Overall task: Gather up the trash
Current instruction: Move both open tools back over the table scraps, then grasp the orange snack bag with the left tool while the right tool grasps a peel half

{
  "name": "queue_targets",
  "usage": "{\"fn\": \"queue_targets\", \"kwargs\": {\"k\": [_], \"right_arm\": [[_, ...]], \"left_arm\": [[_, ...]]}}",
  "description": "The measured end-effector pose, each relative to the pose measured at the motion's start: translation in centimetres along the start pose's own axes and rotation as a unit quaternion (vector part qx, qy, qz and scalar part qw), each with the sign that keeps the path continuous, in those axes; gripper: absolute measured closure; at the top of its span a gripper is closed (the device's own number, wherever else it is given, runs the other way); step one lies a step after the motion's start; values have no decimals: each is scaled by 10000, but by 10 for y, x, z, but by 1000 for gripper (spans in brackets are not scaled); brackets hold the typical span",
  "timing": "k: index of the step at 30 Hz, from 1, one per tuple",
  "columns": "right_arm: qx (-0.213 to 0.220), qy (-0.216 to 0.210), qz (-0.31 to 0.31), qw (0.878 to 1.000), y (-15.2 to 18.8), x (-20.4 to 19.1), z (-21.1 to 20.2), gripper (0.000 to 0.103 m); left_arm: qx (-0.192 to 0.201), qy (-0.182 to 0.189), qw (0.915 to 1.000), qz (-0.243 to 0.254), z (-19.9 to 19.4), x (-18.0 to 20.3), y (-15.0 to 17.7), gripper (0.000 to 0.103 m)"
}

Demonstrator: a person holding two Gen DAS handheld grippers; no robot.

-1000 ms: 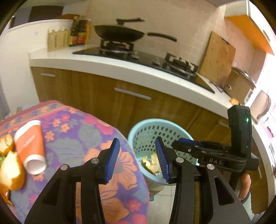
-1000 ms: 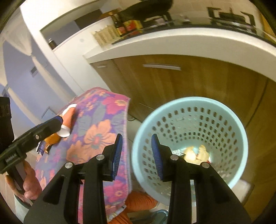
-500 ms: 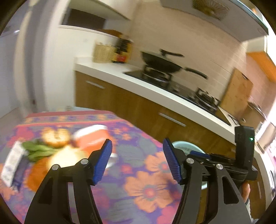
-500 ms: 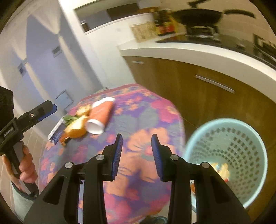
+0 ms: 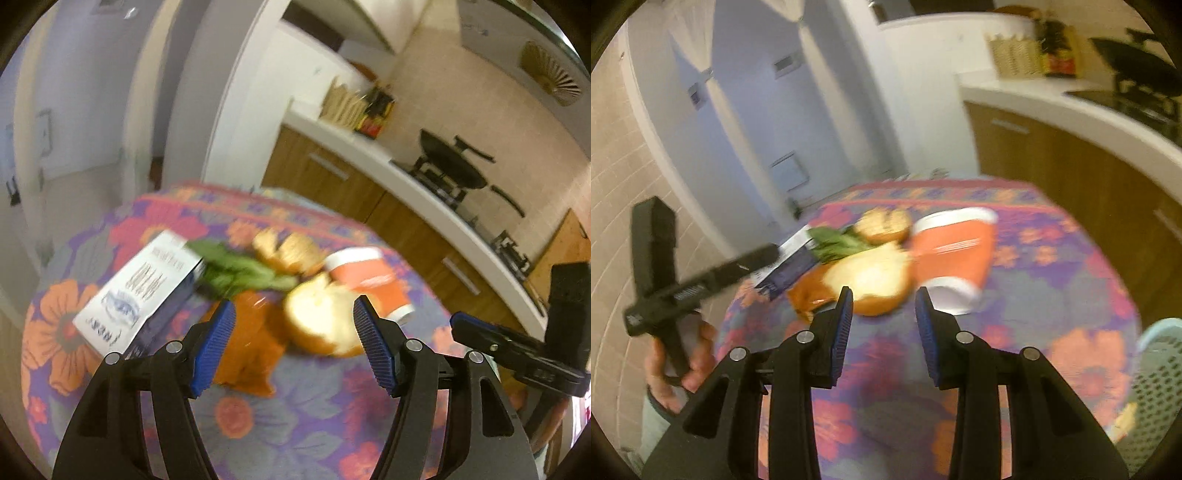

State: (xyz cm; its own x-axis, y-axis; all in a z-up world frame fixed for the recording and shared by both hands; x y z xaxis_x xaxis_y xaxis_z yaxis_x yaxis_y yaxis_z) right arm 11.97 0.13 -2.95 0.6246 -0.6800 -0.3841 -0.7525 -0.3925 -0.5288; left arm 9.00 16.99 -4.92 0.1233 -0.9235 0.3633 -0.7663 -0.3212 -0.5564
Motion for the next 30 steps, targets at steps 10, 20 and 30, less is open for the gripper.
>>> {"fn": "queue_targets", "kwargs": {"k": [10, 20, 30], "right_arm": [[-544, -687, 896, 9921, -3, -1, 65, 54], [-682, -664, 1326, 9866, -9, 10, 94, 46], [-508, -266, 1248, 9905, -16, 12, 111, 54]], "left_arm": [[-410, -395, 9983, -94, 49, -30, 12, 38], [-417, -565, 9974, -140, 59, -43, 12, 38], [-564, -734, 9957, -26, 64, -40, 17, 43]]}}
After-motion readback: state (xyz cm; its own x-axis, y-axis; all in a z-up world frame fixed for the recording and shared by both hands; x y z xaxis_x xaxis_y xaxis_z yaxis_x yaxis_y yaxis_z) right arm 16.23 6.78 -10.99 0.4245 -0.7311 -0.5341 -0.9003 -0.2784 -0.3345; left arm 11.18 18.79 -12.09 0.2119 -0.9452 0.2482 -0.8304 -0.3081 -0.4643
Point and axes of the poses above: each gripper's, at about its wrist camera, not at the fingertips, and z roughly the way its jaws point, x to its right, y to its underside, the point moved 8 cm from there along z, roughly the way its jaws point, and after that the axes turned 13 degrees about -x, right-handed, at the moved point
